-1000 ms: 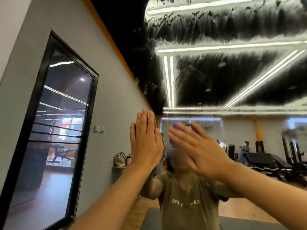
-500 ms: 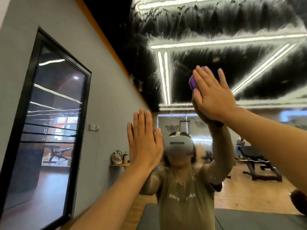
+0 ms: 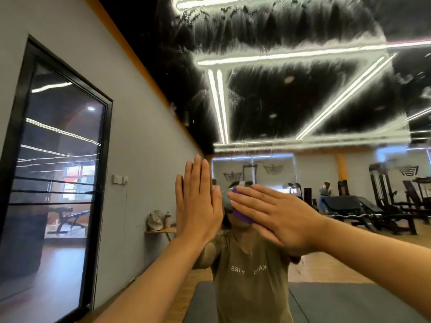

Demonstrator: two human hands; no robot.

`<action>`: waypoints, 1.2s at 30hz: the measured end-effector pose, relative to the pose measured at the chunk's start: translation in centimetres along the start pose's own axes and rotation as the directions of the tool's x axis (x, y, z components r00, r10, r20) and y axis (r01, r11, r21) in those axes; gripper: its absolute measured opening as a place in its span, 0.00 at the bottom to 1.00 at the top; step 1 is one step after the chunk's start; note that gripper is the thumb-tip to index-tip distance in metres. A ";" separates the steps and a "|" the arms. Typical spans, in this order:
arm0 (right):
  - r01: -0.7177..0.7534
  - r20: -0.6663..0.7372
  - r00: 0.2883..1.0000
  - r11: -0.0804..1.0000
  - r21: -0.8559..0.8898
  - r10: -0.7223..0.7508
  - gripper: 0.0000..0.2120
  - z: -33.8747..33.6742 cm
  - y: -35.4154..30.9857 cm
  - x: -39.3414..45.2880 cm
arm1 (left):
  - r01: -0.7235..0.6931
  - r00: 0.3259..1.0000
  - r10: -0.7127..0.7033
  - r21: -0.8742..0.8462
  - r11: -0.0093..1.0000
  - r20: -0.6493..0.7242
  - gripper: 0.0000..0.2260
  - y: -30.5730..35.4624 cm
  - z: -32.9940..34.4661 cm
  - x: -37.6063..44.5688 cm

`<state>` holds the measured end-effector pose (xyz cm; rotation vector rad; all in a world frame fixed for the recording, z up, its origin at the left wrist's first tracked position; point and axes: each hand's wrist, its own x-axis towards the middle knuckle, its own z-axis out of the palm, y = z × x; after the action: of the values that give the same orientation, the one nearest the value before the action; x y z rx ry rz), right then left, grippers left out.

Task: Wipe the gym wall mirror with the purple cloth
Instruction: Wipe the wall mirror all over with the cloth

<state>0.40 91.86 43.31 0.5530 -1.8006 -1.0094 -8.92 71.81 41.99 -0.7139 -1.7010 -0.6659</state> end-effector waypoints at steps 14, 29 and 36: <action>-0.495 -0.112 0.844 0.843 0.211 0.524 0.29 -0.5 3.8 0.0 | 0.044 0.993 -0.044 -0.004 0.999 -0.113 0.28 1.1 1.2 0.3; -0.573 -0.077 0.803 0.800 0.177 0.591 0.31 -2.5 12.8 -3.2 | 0.035 0.999 -0.035 0.012 0.999 -0.039 0.33 8.4 3.7 0.6; -0.672 -0.072 0.701 0.691 0.267 0.710 0.31 -2.5 11.3 -3.4 | -0.060 0.994 0.072 0.136 0.989 -0.086 0.30 9.2 6.1 0.7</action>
<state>4.86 99.64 51.40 0.0405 -1.7524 -0.2197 -5.99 82.47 41.99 -0.6332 -1.6153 -0.5252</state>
